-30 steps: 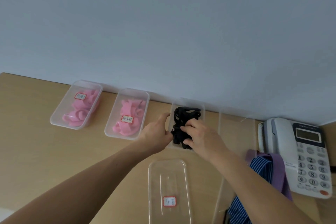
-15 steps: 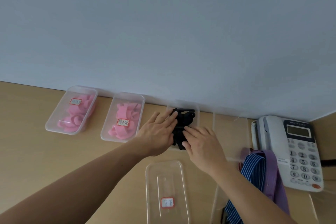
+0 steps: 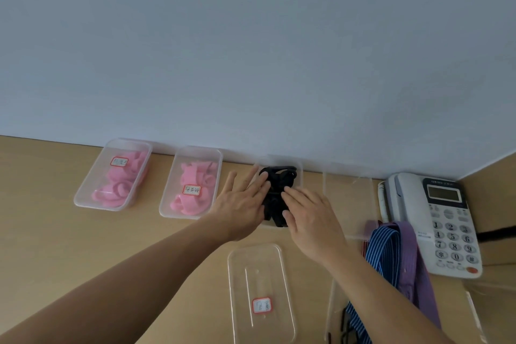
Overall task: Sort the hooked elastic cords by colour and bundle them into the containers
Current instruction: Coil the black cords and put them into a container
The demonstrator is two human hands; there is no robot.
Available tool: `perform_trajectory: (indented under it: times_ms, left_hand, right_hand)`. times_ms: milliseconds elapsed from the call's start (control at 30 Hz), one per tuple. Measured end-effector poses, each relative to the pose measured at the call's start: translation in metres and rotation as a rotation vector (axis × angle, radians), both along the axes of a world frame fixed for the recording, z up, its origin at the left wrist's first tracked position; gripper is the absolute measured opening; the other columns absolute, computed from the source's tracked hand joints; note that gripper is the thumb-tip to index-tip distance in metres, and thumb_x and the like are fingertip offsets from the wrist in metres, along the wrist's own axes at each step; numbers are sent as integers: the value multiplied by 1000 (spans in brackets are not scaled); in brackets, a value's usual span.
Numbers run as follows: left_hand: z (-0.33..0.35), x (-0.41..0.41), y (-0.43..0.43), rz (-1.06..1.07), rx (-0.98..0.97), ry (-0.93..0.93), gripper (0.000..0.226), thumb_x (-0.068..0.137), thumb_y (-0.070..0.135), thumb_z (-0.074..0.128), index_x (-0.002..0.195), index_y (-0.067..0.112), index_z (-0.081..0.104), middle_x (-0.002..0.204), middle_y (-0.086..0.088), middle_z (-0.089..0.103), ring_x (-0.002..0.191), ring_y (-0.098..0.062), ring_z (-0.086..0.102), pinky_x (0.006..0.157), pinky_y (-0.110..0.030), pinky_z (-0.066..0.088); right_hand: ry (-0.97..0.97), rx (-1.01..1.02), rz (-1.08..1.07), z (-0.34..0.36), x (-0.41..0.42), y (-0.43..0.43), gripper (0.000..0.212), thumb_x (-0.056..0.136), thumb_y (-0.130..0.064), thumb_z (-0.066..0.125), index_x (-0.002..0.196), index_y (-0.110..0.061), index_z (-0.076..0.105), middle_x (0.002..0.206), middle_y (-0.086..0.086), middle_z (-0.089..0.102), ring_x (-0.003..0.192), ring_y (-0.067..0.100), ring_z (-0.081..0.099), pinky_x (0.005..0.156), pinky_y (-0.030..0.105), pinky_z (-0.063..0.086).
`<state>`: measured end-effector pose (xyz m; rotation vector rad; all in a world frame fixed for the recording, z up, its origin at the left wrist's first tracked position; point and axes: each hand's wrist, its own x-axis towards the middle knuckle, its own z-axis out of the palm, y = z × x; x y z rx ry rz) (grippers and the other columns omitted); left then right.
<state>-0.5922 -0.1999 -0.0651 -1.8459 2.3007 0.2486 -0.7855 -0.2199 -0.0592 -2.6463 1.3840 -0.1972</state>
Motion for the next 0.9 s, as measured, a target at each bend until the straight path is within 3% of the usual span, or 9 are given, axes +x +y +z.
perform_trajectory:
  times_ms: [167, 300, 433, 533, 700, 900]
  left_hand:
    - [13, 9, 26, 71, -79, 278, 81, 84, 51, 1, 154, 20, 24, 163, 3, 14, 152, -19, -2, 121, -44, 12]
    - [10, 12, 57, 40, -34, 410, 60, 95, 41, 29, 150, 17, 33, 160, 1, 23, 151, -19, 7, 120, -42, 20]
    - [-2, 23, 86, -12, 11, 402, 54, 99, 35, 38, 149, 17, 34, 161, 0, 22, 151, -19, 5, 121, -39, 17]
    - [-11, 33, 102, -50, 52, 372, 52, 100, 32, 42, 149, 18, 33, 162, 1, 19, 151, -17, 3, 121, -36, 16]
    - [-17, 37, 116, -60, 109, 360, 51, 100, 34, 41, 149, 19, 33, 161, 2, 18, 151, -16, 2, 119, -38, 22]
    - [-20, 37, 124, -55, 136, 363, 52, 99, 33, 44, 148, 18, 35, 160, 0, 23, 149, -17, 12, 115, -34, 28]
  right_hand:
    - [-198, 34, -70, 8, 3, 42, 38, 92, -31, 43, 119, -15, 65, 117, -3, 65, 107, 16, 60, 91, 33, 52]
    - [-77, 144, -133, 2, 12, 79, 34, 92, -33, 48, 119, -18, 63, 119, -6, 61, 108, 18, 56, 87, 29, 50]
    - [1, 248, -268, -1, 18, 111, 38, 95, -39, 46, 130, -23, 51, 129, -7, 53, 113, 16, 48, 90, 28, 45]
    - [78, 335, -380, -8, 26, 130, 56, 91, -50, 48, 139, -22, 40, 131, -3, 48, 115, 18, 45, 90, 31, 45]
    - [186, 409, -557, -19, 37, 148, 77, 74, -68, 57, 129, -17, 41, 122, 2, 46, 109, 21, 46, 84, 33, 47]
    - [138, 445, -693, -29, 45, 149, 78, 65, -67, 68, 118, -16, 44, 116, 5, 46, 105, 22, 47, 82, 32, 47]
